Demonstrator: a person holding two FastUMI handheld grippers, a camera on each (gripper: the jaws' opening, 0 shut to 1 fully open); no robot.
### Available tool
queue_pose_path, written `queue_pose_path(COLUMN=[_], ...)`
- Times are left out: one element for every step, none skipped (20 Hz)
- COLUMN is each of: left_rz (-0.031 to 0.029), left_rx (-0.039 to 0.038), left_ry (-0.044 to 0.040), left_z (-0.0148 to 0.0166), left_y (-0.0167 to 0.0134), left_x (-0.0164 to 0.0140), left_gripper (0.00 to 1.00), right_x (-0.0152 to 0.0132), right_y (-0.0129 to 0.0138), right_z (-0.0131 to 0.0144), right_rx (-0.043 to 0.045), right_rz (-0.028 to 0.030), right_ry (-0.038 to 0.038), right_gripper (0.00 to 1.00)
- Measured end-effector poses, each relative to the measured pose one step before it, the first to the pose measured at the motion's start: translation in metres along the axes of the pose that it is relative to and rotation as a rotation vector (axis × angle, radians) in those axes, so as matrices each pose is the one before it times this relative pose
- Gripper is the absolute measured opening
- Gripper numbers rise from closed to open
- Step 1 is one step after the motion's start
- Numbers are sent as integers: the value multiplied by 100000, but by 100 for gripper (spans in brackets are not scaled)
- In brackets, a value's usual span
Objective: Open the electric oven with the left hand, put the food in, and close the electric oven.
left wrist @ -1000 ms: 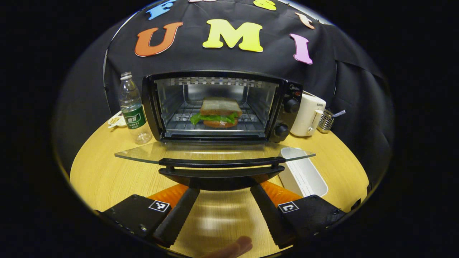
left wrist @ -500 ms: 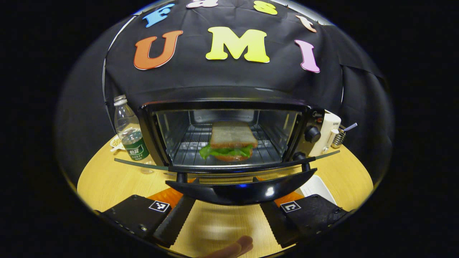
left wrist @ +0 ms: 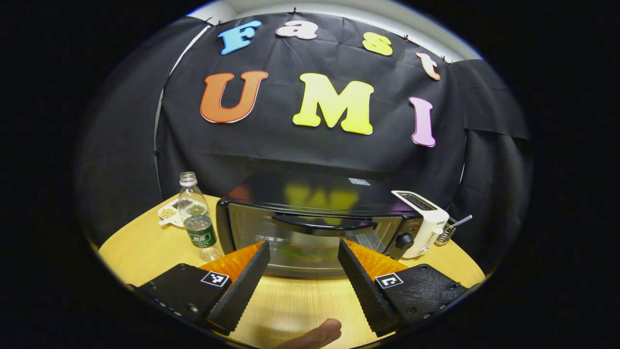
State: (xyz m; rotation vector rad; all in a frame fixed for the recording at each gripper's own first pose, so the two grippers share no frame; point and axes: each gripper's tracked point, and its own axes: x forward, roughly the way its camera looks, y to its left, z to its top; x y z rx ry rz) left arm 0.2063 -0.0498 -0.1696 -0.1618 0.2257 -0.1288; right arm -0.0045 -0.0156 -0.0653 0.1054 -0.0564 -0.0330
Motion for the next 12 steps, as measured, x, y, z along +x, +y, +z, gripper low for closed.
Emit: queue_pose_path(left_rz=[-431,-1157,-1236,-236,289,-214,49,269,557,697,971,665], left_rx=[626,506,100,345,476,626,640,1022,919,994,1760,2203], left_ry=[-2642,-2669,-2971,-2353,-2162,-2157,-2016,-590,-125,7,-139,292], left_z=[1020,1013,1221,1321,1229,1281,1314,705,518,435,331,228], left_y=[-174,-301,-319,-109,-62,-45,-283,-158,-46,-69,-26,69], left_x=[-1580,-1515,-1482,-1399,-1453,-1420,-1612,-1311,-1300,-1344,-1255,-1237], left_gripper=[94,94,94,93,93,94,93,93,93,93,93,93], right_x=[-640,-555,-560,-523,-524,-270,-275,-357,-254,-263,-194,-160], right_y=[-110,-125,-52,-14,32,143,44,-317,-170,140,254,158], right_z=[278,257,251,422,541,763,454,179,231,107,-135,-10], right_rx=[474,82,-105,-1,-345,-909,-1315,-648,-269,493,769,598], right_rz=[-165,-41,177,25,451,618,226,-641,-145,636,751,809], right_ry=[-303,-476,-604,-628,-1149,-1389,-563,-647,-339,-197,313,9], right_gripper=[100,100,100,100,100,100,90,100,100,90,90,100])
